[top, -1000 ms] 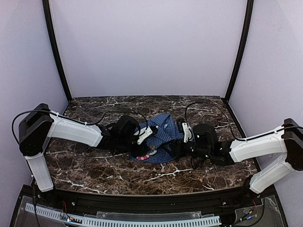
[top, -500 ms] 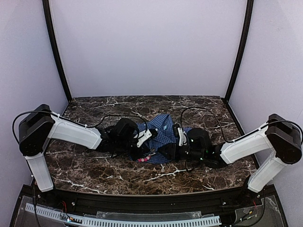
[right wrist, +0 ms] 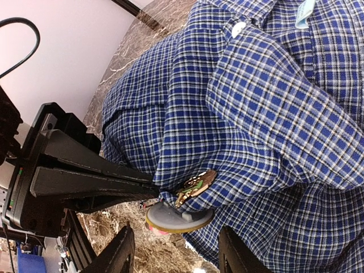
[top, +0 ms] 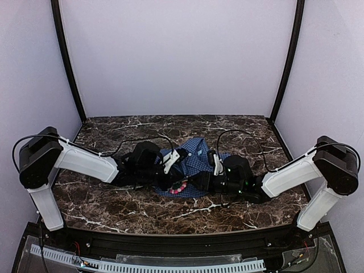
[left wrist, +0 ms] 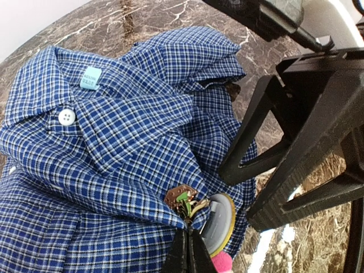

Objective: Remove the brooch from the garment

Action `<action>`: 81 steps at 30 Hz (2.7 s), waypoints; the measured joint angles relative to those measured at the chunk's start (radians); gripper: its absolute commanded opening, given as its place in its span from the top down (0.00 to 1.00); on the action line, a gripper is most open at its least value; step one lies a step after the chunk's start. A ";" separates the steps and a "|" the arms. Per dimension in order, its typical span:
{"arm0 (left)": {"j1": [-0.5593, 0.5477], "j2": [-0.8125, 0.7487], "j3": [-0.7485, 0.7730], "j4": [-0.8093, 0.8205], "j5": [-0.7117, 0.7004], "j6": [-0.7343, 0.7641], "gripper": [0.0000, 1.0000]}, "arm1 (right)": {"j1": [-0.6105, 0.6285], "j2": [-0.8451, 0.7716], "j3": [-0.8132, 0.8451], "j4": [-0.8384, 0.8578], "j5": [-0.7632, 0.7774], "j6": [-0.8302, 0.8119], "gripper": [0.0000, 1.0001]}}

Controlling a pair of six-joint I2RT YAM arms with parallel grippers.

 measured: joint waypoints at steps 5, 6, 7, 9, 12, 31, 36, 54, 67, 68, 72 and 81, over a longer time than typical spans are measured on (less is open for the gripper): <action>0.000 0.000 -0.002 0.055 0.000 -0.021 0.99 | 0.000 -0.001 -0.003 0.021 0.016 0.019 0.52; 0.000 0.000 -0.002 0.063 0.000 -0.024 0.99 | 0.000 -0.003 -0.005 0.023 0.020 0.023 0.52; 0.000 0.000 -0.003 0.068 0.000 -0.027 0.99 | 0.000 -0.005 -0.008 0.024 0.023 0.024 0.52; 0.000 -0.001 -0.003 0.080 0.000 -0.033 0.99 | 0.000 -0.012 -0.013 0.025 0.029 0.027 0.52; 0.000 -0.001 -0.003 0.095 0.003 -0.046 0.99 | 0.000 -0.020 -0.014 0.030 0.037 0.035 0.52; -0.017 -0.001 -0.016 0.150 -0.041 -0.071 0.99 | 0.000 -0.023 -0.015 0.092 0.049 0.084 0.58; -0.018 -0.001 -0.021 0.163 -0.040 -0.071 0.99 | 0.000 -0.014 -0.012 0.096 0.056 0.090 0.58; -0.057 -0.001 -0.023 0.161 -0.106 -0.015 0.99 | 0.000 0.019 0.012 0.070 0.113 0.102 0.95; -0.066 -0.001 -0.023 0.161 -0.121 -0.018 0.54 | 0.002 -0.016 -0.010 0.049 0.190 0.082 1.00; -0.066 -0.001 -0.023 0.161 -0.121 -0.016 0.51 | 0.002 -0.029 -0.016 0.043 0.204 0.074 1.00; -0.067 -0.007 -0.011 0.145 -0.097 -0.026 0.34 | 0.003 -0.094 -0.023 0.002 0.280 0.018 1.00; -0.061 -0.055 0.100 0.075 -0.050 -0.008 0.15 | 0.003 -0.201 0.014 -0.093 0.401 -0.222 1.00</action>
